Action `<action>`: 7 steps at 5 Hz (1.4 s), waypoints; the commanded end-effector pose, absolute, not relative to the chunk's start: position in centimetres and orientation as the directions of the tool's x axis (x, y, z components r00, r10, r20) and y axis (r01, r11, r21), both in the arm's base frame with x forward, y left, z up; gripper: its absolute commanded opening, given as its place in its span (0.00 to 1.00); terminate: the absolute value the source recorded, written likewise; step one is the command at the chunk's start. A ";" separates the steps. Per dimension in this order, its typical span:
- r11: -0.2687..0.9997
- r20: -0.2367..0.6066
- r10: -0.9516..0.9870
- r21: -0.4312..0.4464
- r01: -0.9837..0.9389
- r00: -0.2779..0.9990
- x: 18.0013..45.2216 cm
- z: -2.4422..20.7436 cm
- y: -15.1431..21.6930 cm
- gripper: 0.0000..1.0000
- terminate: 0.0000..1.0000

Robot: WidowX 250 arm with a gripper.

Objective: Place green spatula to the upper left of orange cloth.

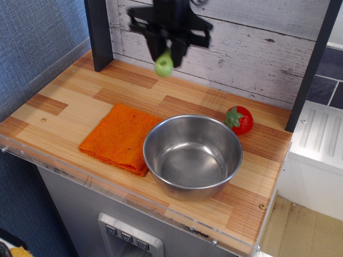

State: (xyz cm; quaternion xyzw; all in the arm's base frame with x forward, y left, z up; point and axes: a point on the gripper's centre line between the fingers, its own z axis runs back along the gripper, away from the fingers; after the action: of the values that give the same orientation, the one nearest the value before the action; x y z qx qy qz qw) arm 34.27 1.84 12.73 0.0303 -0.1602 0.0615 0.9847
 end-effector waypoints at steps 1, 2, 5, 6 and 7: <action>0.986 0.379 0.141 0.031 -0.165 0.915 32.9 17.0 7.2 0.00 0.00; 0.988 0.328 0.107 0.066 -0.136 0.939 33.0 16.1 10.1 0.00 0.00; 0.986 0.268 0.008 0.158 -0.052 0.963 34.1 11.3 13.7 0.00 0.00; 0.983 0.234 -0.007 0.181 -0.037 0.972 34.1 9.1 13.5 0.00 0.00; 0.982 0.215 -0.012 0.185 -0.028 0.977 34.3 7.4 13.1 0.00 0.00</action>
State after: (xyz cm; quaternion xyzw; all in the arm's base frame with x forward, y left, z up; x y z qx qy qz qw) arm 34.32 12.97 5.85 0.0853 -0.0885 0.0066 0.9924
